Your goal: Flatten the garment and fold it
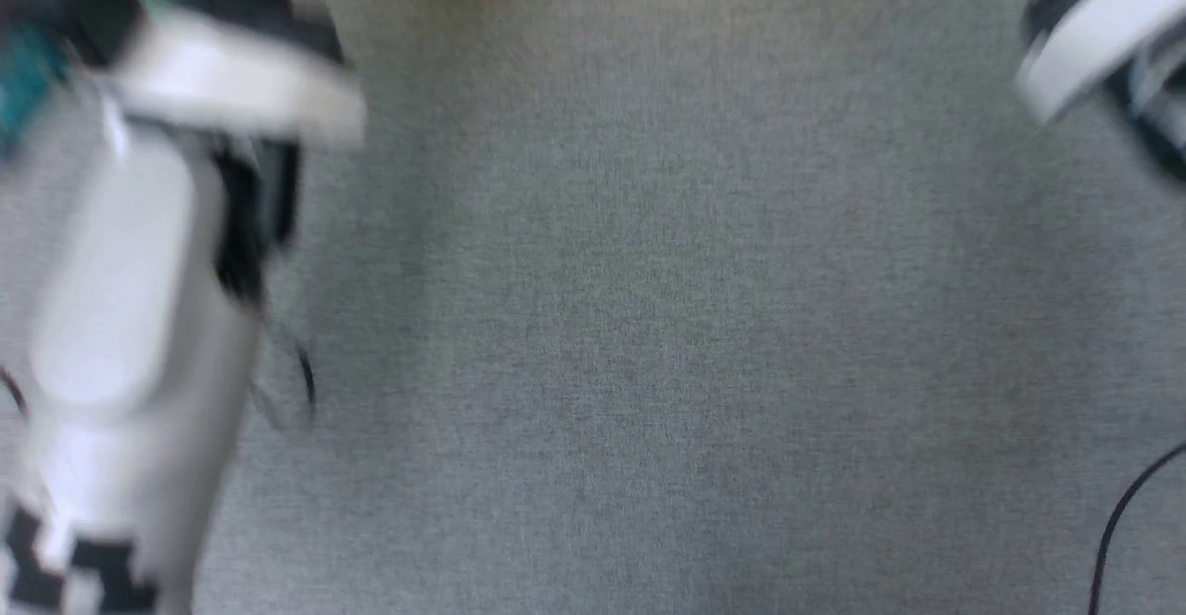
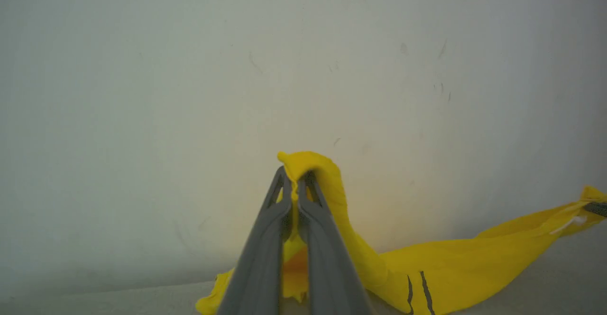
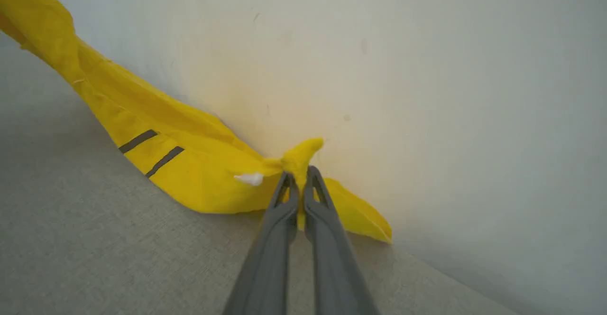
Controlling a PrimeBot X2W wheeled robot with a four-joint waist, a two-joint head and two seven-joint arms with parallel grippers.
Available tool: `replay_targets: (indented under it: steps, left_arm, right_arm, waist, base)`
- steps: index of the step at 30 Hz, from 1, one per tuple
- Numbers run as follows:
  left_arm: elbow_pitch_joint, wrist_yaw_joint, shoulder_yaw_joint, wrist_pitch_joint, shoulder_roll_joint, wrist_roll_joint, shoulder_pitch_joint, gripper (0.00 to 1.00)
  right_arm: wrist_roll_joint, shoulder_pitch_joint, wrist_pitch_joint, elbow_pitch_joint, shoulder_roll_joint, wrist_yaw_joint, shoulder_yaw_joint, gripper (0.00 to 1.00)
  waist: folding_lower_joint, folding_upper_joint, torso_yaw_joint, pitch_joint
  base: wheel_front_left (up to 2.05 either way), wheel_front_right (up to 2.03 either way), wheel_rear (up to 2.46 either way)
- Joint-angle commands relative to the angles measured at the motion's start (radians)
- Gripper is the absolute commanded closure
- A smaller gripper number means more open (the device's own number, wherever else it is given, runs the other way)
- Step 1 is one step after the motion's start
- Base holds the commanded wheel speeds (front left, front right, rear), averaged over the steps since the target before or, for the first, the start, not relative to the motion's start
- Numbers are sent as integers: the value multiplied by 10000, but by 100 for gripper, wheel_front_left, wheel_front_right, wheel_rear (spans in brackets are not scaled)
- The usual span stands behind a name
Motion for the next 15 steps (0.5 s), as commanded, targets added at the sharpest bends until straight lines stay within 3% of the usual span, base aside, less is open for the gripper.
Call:
replay_targets:
  steps: [1, 7, 15]
  left_arm:
    - [-213, 91, 30, -52, 3, 38, 562, 100]
    - [-1395, 413, -226, 511, 717, -41, 3999, 100]
    - [-3115, 881, -671, 2146, 2128, 105, 7144, 100]
  right_arm:
    - [10, 357, -82, -168, -97, -19, 81, 100]
    - [155, 2722, -124, -1330, -525, -19, 270, 100]
    - [489, 5686, 140, -2249, -1397, -19, -671, 100]
  waist:
    - [1, 0, 11, -1187]
    - [1, 0, 17, -2651]
    - [1, 0, 165, -4108]
  base:
    - [0, 0, 0]
    - [0, 0, 0]
    - [0, 0, 0]
